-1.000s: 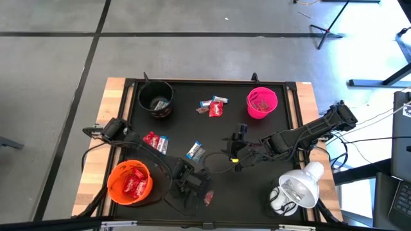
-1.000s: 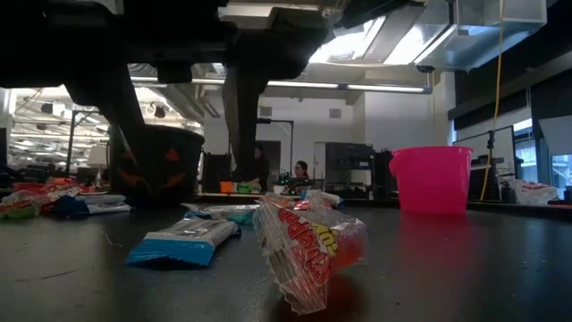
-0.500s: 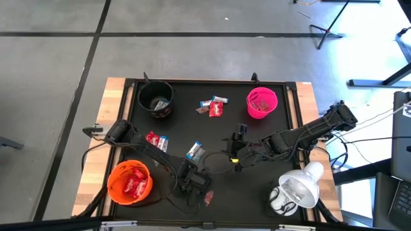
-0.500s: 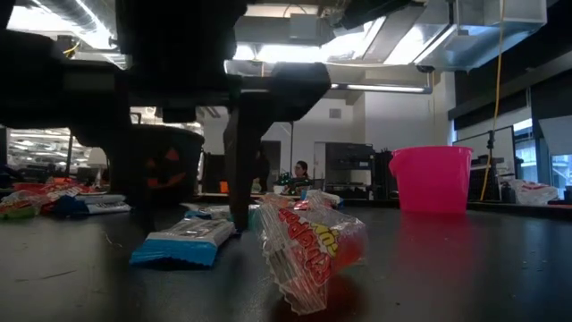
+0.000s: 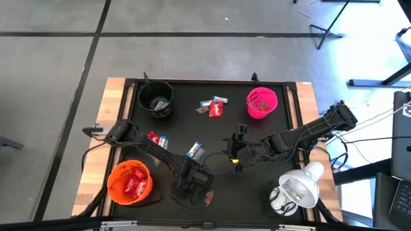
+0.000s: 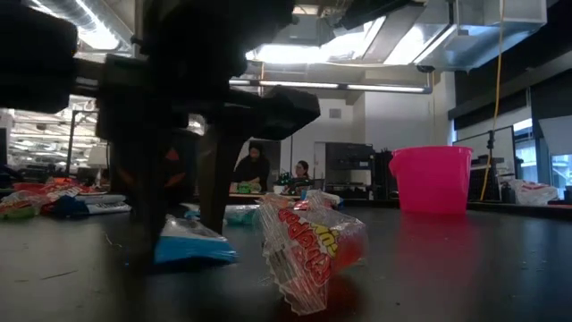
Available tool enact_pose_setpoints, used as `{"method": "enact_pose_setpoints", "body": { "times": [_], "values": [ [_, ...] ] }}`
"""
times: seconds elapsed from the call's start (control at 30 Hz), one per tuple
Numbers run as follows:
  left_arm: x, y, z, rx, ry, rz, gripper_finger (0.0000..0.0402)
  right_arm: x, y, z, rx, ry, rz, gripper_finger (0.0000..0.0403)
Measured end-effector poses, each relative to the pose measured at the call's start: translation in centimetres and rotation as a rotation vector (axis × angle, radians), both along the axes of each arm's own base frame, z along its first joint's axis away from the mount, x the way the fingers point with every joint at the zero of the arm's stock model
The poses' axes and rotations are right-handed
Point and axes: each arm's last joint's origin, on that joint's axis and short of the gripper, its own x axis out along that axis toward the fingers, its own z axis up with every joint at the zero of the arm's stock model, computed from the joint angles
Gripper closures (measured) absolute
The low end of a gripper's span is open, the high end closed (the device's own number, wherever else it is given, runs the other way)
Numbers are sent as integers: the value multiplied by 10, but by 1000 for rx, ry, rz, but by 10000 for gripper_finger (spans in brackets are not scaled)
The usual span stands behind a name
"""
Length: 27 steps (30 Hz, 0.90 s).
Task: Sort candy
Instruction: Put the white chocolate bar into the black bucket
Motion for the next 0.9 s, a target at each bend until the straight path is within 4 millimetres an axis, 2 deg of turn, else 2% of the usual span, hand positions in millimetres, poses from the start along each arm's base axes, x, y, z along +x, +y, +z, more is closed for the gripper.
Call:
{"method": "enact_pose_setpoints", "body": {
  "times": [0.2, 0.4, 0.53, 0.73, 0.9],
  "values": [
    [6, 0, 22, 39, 28, 71, 354, 0, 0, 0, -12, 5, 10, 214],
    [3, 3, 59, 147, 119, 145, 395, 0, 0, 0, -13, 6, 11, 214],
    [4, 7, 76, 171, 124, 199, 398, 0, 0, 0, -13, 6, 10, 214],
    [16, 6, 69, 37, 60, 191, 389, 0, 0, 0, -13, 8, 11, 214],
    [17, 15, 52, 16, 68, 201, 340, 0, 1, -1, 9, 19, 34, 214]
  ]
}}
